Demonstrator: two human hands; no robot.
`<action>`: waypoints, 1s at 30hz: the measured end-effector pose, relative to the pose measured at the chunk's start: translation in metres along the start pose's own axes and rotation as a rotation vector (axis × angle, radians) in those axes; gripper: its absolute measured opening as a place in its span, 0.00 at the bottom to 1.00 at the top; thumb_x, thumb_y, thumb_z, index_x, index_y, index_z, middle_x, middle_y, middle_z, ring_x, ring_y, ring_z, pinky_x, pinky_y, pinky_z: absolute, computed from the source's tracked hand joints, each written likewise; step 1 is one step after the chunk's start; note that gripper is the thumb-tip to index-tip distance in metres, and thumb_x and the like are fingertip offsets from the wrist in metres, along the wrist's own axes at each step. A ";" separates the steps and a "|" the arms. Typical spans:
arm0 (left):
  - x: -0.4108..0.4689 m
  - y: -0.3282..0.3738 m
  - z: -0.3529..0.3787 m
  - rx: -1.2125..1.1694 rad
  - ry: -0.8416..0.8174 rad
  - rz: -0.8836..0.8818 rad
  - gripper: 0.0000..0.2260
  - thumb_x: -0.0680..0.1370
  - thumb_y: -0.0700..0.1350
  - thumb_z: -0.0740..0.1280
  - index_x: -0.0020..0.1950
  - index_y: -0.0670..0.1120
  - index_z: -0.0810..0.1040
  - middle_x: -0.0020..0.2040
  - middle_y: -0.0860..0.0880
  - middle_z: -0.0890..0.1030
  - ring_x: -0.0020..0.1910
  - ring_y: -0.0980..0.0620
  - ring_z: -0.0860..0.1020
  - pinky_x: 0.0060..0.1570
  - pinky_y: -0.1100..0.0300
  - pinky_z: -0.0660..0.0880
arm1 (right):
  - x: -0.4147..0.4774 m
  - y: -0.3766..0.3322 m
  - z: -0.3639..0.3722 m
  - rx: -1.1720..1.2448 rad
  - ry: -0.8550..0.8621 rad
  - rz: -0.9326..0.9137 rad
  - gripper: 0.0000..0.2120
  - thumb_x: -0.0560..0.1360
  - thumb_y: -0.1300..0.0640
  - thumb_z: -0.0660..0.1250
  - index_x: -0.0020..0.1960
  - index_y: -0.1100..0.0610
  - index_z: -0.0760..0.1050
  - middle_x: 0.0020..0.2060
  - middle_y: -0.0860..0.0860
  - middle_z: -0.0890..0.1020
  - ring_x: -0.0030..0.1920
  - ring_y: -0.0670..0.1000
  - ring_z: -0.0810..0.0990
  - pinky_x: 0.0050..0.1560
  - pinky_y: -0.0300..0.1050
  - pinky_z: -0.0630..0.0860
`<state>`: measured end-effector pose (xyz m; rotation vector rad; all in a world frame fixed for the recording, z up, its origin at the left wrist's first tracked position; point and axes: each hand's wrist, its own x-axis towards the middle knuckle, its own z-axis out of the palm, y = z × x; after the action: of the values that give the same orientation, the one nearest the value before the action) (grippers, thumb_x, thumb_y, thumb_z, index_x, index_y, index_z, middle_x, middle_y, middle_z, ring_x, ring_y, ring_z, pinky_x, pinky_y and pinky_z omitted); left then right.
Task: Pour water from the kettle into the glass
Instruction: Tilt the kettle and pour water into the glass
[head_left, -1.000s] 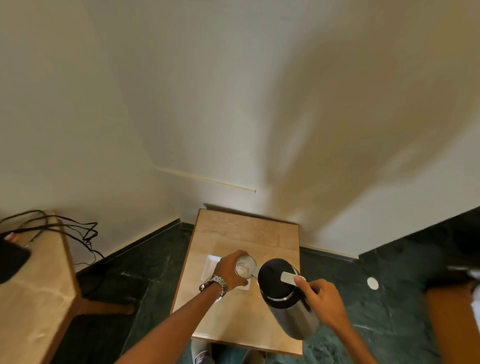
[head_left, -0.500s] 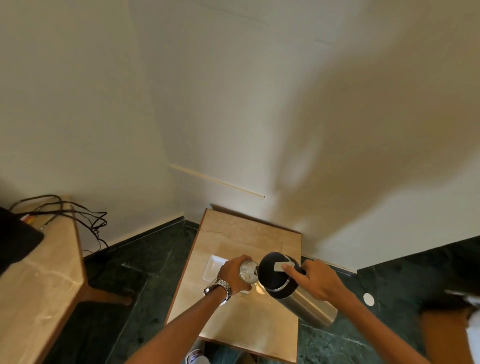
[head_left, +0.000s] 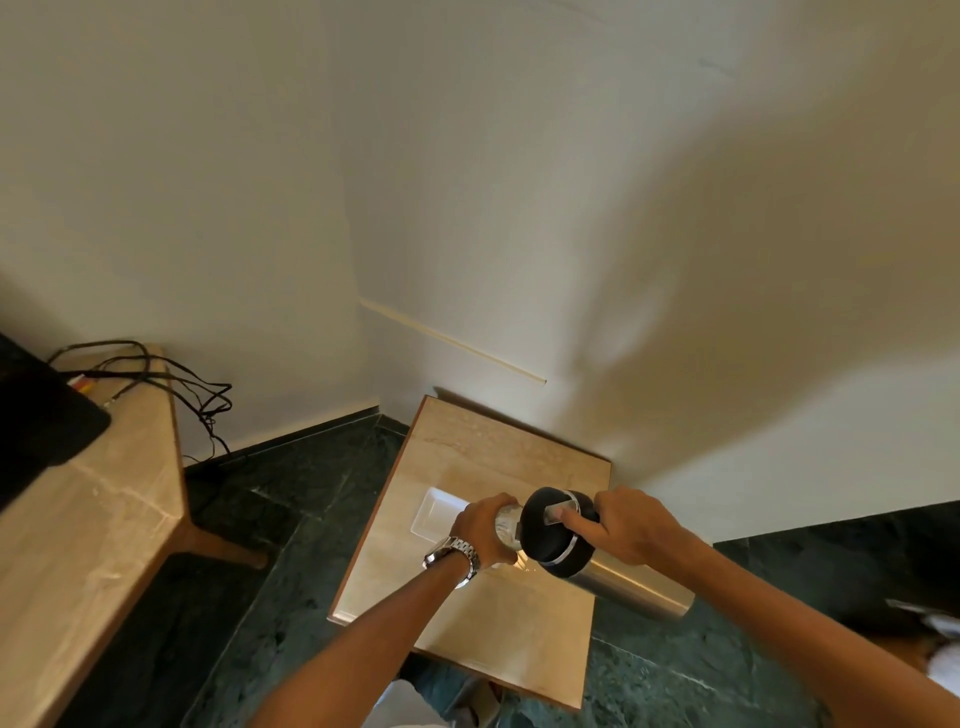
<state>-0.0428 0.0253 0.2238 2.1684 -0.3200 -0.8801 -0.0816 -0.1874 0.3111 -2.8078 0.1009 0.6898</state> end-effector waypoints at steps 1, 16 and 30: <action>-0.001 0.000 0.000 0.001 0.000 0.001 0.34 0.67 0.43 0.82 0.71 0.49 0.74 0.66 0.47 0.82 0.65 0.45 0.80 0.67 0.49 0.79 | 0.001 -0.002 -0.001 -0.019 -0.008 -0.005 0.32 0.67 0.19 0.44 0.34 0.46 0.67 0.25 0.44 0.76 0.26 0.44 0.76 0.33 0.35 0.76; -0.004 -0.004 -0.002 0.002 0.004 -0.007 0.35 0.67 0.43 0.82 0.72 0.49 0.74 0.66 0.47 0.81 0.65 0.45 0.80 0.66 0.49 0.79 | 0.013 -0.022 -0.015 -0.136 0.009 -0.120 0.20 0.78 0.31 0.57 0.36 0.44 0.70 0.22 0.41 0.71 0.23 0.42 0.72 0.30 0.31 0.66; -0.005 -0.008 -0.003 -0.029 0.026 -0.005 0.32 0.67 0.43 0.81 0.69 0.49 0.74 0.64 0.47 0.83 0.65 0.45 0.80 0.66 0.48 0.79 | 0.023 -0.045 -0.027 -0.232 0.000 -0.168 0.23 0.78 0.31 0.56 0.45 0.48 0.79 0.23 0.40 0.71 0.23 0.42 0.72 0.30 0.29 0.63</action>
<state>-0.0444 0.0348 0.2215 2.1530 -0.2877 -0.8538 -0.0437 -0.1511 0.3336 -2.9895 -0.2271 0.7011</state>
